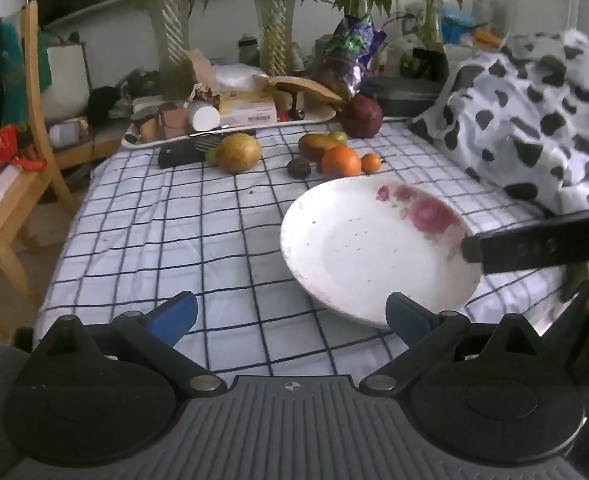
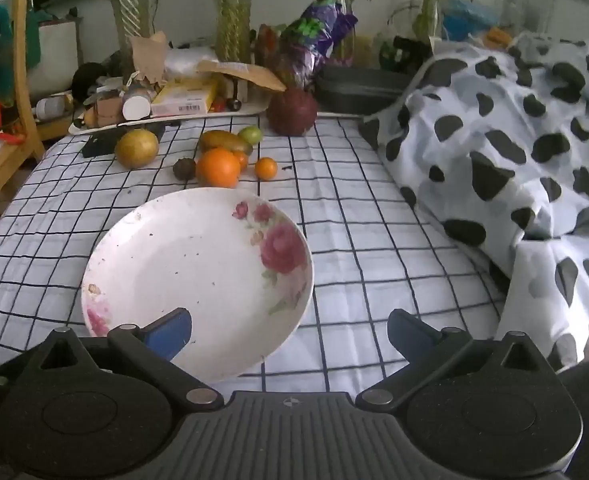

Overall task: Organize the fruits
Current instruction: 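Move both grippers from the white floral plate toward the loose fruits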

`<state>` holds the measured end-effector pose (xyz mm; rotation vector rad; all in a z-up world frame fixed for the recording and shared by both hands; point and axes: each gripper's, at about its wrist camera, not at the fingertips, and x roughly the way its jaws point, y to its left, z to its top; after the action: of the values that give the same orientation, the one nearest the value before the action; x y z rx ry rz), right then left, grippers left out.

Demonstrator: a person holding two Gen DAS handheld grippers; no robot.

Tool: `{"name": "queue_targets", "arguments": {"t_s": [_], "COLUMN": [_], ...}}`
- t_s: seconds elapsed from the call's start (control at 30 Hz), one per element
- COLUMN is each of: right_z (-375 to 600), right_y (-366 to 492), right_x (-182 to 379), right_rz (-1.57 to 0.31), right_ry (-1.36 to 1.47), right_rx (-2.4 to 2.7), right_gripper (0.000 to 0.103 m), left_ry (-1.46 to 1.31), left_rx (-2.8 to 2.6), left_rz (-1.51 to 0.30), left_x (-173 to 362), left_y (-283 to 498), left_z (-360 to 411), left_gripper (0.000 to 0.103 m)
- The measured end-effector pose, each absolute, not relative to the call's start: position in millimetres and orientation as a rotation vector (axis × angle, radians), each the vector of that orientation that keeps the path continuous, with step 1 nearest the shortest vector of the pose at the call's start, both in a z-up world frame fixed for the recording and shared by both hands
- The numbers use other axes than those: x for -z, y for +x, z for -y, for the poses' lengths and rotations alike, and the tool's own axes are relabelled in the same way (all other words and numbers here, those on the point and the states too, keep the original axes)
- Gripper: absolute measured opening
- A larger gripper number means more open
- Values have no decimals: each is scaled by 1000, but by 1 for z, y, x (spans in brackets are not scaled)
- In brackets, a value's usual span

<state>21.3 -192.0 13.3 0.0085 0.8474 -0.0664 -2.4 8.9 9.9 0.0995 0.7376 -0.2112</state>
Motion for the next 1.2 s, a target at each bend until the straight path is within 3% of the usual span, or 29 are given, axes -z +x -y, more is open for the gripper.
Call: {"name": "queue_targets", "arguments": {"t_s": [1.2], "right_z": [205], "right_y": [100], "right_x": [4], "right_rz": [-683], "right_ry": [-76], "right_rx": [-42], "right_gripper": [103], "left_ry": [139], "left_rx": [342], "left_rz": [-612], "left_x": [3], "left_y": [91], "left_z": [-5], "left_gripper": [102]}}
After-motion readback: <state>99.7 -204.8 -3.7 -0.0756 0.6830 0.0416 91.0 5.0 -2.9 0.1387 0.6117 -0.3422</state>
